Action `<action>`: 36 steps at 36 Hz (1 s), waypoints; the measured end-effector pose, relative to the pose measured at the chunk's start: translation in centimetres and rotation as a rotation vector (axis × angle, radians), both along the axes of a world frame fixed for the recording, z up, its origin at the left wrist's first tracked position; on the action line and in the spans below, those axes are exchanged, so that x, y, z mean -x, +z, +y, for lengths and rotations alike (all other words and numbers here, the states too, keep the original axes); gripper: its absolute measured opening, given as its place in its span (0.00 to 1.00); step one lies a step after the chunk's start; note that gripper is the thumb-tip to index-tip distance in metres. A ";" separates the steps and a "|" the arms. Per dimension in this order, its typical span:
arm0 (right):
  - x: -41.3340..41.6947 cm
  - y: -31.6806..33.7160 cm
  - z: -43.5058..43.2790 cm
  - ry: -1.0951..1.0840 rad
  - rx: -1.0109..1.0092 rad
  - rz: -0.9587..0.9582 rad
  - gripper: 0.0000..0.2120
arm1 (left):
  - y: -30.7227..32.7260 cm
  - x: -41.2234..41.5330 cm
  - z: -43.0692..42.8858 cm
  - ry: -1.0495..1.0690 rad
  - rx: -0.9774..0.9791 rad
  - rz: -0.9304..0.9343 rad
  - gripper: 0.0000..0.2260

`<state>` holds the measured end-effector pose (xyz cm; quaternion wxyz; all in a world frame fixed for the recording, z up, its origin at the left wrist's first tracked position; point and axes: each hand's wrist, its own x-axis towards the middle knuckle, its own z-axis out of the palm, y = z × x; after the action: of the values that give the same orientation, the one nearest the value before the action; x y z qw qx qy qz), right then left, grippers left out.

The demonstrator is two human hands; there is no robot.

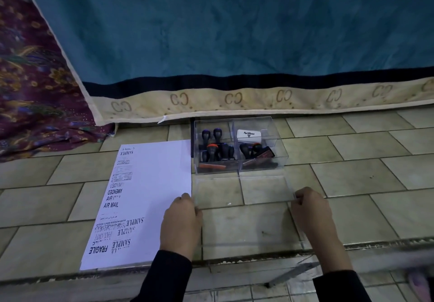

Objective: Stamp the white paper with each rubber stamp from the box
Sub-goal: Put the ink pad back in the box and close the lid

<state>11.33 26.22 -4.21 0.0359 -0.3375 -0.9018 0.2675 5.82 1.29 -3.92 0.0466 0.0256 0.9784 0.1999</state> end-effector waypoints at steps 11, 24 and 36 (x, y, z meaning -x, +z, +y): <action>1.5 4.8 2.4 0.031 0.192 0.273 0.17 | 3.8 0.9 -0.6 -0.011 -0.433 0.138 0.09; 13.6 4.1 4.4 -0.039 0.213 0.448 0.14 | 3.6 13.2 1.9 0.052 -0.602 0.074 0.13; 14.5 2.3 5.4 0.020 0.069 0.441 0.11 | 3.0 13.9 2.2 0.072 -0.630 0.115 0.12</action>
<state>-3.15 31.62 -1.94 0.2181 -0.2628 -0.8658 0.3657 -8.09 3.51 -0.94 -0.0260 0.0152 0.8696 0.4928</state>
